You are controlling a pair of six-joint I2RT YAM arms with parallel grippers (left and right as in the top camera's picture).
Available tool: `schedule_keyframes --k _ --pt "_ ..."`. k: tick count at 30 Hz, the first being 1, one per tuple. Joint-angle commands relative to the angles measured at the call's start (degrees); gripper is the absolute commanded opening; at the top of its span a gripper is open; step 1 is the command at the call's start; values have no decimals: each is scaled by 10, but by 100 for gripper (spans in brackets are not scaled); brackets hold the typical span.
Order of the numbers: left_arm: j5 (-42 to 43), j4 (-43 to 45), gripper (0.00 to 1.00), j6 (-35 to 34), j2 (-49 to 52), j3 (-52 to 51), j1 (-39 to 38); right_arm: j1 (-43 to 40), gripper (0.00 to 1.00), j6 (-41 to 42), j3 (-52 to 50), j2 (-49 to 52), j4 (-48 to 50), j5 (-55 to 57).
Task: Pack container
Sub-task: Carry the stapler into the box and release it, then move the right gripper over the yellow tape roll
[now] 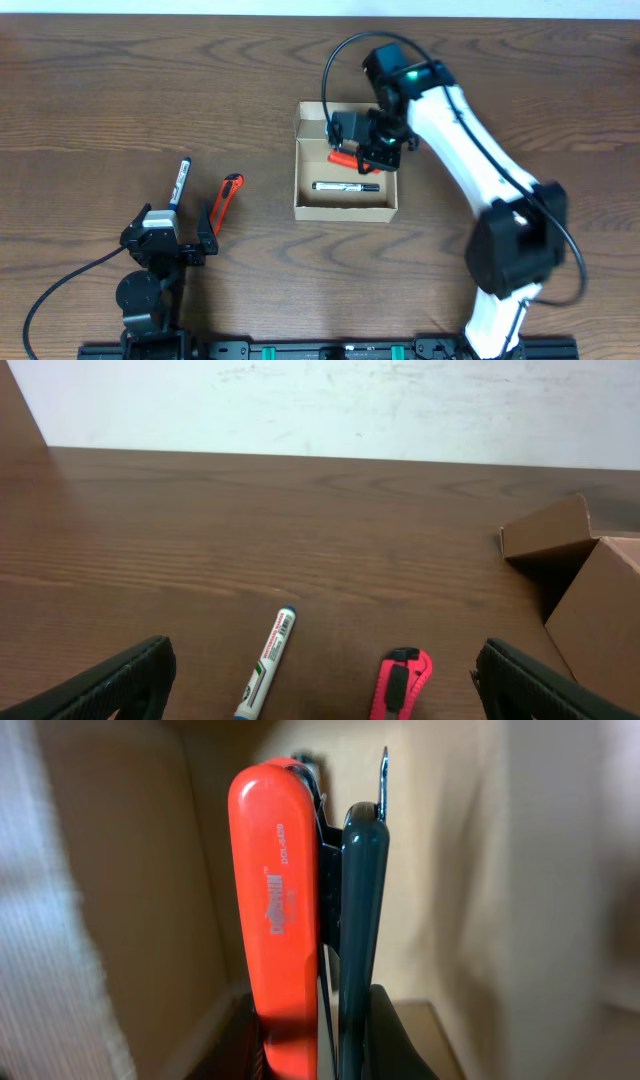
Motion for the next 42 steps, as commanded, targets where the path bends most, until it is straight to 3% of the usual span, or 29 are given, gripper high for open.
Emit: schedule_keyframes --k 1,11,13,15,18,26,35,39,41,42 --pt "13 -12 95 -4 1 -12 0 9 1 -17 -2 40 2 0" --pt "13 -13 95 -4 1 -12 0 14 1 -9 -3 108 22 0" --pt "13 -13 96 -4 1 -12 0 16 8 1 -2 108 26 3" --pt "13 -13 95 -4 1 -12 0 16 28 12 -2 107 28 10" --pt "13 -13 96 -4 1 -12 0 16 40 31 -2 107 28 17" --pt "11 -13 95 -3 1 -12 0 21 44 46 8 72 24 37" --pt "9 -13 95 -3 1 -12 0 9 57 56 35 -89 58 91" --pt "9 -13 95 -3 1 -12 0 -3 63 115 35 -162 144 210" --pt "9 -13 95 -3 1 -12 0 -16 63 210 35 -192 221 280" --pt "9 -13 95 -3 1 -12 0 -29 57 287 35 -204 258 318"
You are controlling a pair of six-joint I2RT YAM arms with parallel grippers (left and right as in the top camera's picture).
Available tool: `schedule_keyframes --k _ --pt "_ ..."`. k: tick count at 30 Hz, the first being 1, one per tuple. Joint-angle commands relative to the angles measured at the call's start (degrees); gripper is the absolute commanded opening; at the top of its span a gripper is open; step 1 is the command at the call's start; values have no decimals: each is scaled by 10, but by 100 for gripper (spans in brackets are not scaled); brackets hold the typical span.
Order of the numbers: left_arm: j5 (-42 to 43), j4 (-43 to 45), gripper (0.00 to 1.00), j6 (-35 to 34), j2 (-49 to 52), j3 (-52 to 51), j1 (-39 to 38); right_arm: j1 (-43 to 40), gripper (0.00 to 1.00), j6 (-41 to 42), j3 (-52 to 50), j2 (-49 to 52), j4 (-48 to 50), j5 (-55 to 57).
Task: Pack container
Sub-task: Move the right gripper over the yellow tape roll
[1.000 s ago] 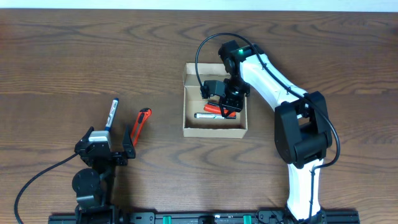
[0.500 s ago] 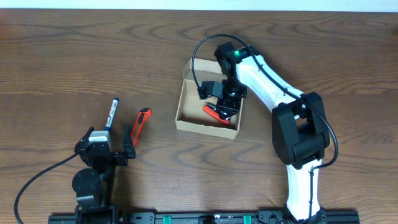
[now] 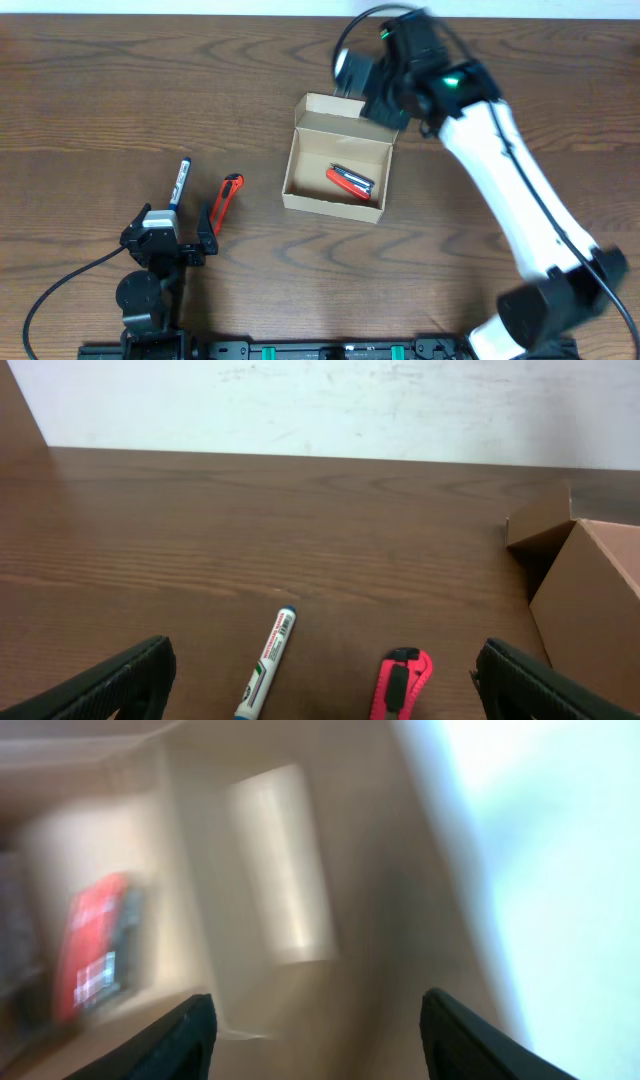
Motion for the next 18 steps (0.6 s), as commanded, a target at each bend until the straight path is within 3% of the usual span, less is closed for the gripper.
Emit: schedule_keyframes --k 1,2,3,4,5,9,11,14,18 --pt "9 -13 95 -4 1 -12 0 -41 54 236 7 -41 68 163" --pt "9 -13 95 -4 1 -12 0 -58 59 300 7 -50 74 172" --pt "9 -13 95 -4 1 -12 0 -81 70 358 7 -59 68 155" --pt "9 -13 95 -4 1 -12 0 -102 83 378 7 -66 55 114" --pt "9 -13 95 -4 1 -12 0 -128 84 369 7 -74 31 51" --pt "9 -13 95 -4 1 -12 0 -217 67 341 7 -89 -76 -45" --pt "9 -13 95 -4 1 -12 0 -273 73 416 7 -89 -135 -29" --pt "9 -13 95 -4 1 -12 0 -341 64 463 -12 -88 -197 -30" --pt "9 -13 95 -4 1 -12 0 -383 63 488 -92 -106 -201 -16"
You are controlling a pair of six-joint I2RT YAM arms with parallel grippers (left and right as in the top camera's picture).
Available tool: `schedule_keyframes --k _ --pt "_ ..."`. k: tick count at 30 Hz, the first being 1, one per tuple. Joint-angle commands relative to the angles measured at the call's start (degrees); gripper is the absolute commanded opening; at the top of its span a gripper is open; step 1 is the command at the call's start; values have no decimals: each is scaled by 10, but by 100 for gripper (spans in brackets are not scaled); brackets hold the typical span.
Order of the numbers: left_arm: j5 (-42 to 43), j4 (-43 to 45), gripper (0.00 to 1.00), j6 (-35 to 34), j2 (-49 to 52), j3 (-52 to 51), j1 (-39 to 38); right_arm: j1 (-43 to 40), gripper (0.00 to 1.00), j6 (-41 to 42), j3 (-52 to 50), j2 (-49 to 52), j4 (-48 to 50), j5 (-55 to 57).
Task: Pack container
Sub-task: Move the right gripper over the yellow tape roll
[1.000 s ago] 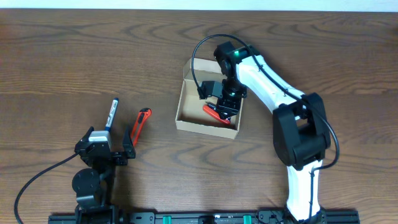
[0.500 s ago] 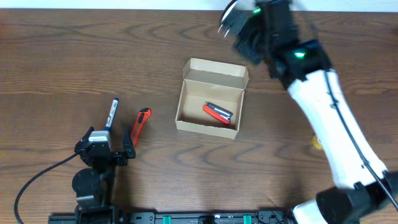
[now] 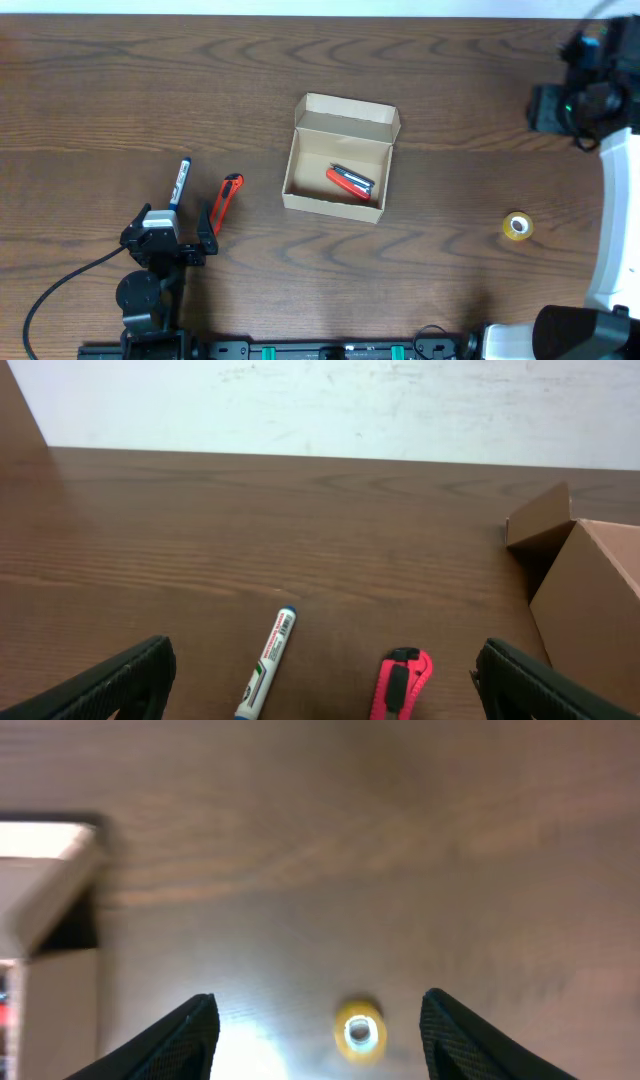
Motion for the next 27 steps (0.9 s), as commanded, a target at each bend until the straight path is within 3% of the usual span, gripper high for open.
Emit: schedule_keyframes --k 1,8,13,27 --pt "9 -13 95 -4 1 -12 0 -17 64 66 -80 -29 11 -1" --pt "9 -13 95 -4 1 -12 0 -19 65 117 -388 -134 202 -35" --pt "9 -13 95 -4 1 -12 0 -19 65 174 -528 -153 293 -33" --pt "14 -14 95 -4 1 -12 0 -39 67 195 -556 -136 347 -18"
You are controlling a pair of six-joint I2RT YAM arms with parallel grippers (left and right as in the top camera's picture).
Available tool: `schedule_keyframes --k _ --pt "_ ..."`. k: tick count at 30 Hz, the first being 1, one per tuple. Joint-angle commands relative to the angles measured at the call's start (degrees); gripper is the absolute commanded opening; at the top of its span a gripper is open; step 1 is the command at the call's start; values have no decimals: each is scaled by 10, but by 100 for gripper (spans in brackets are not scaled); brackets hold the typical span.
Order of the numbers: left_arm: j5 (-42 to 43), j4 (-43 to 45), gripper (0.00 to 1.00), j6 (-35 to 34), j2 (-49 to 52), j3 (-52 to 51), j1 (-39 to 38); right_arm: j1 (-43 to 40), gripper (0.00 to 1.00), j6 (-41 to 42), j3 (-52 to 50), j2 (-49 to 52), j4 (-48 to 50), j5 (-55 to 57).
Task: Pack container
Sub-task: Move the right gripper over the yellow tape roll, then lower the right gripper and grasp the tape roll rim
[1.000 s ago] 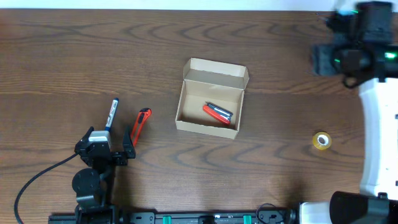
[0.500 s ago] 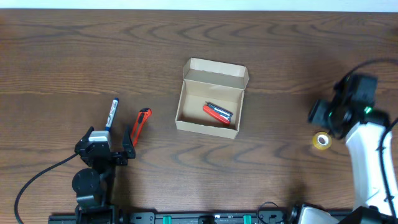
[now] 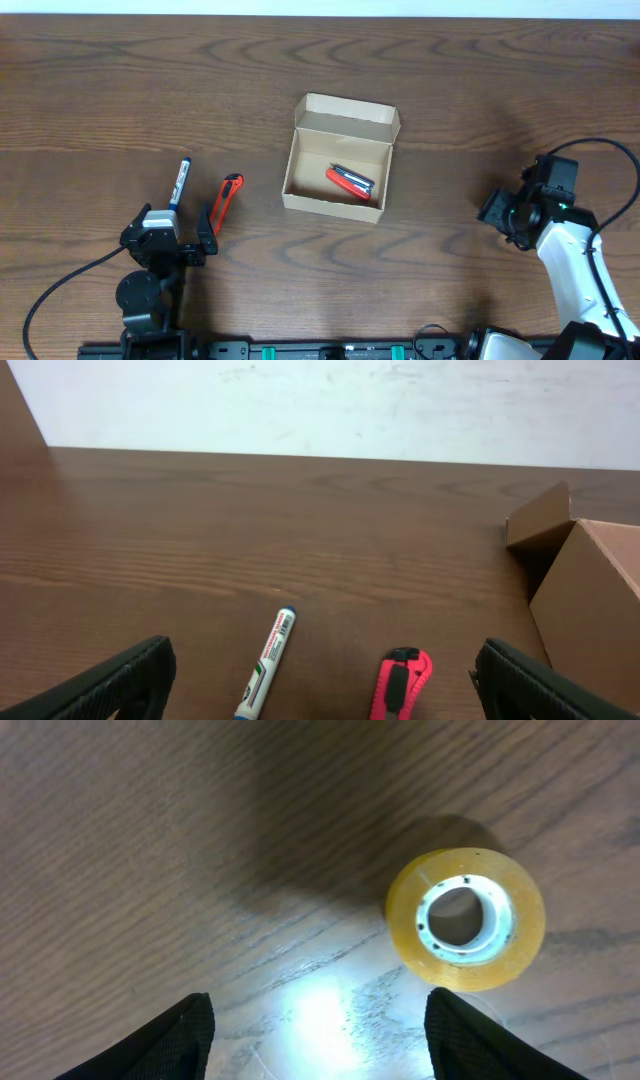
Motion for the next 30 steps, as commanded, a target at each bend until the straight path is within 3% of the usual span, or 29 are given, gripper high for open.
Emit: schedule_keyframes --k 1,10,30 --pt "14 -14 95 -4 1 -12 0 -15 66 18 8 15 1 7" --pt "29 -13 95 -4 1 -12 0 -38 67 -7 21 80 1 6" --pt "28 -14 95 -4 1 -12 0 -38 67 -26 65 89 -7 21"
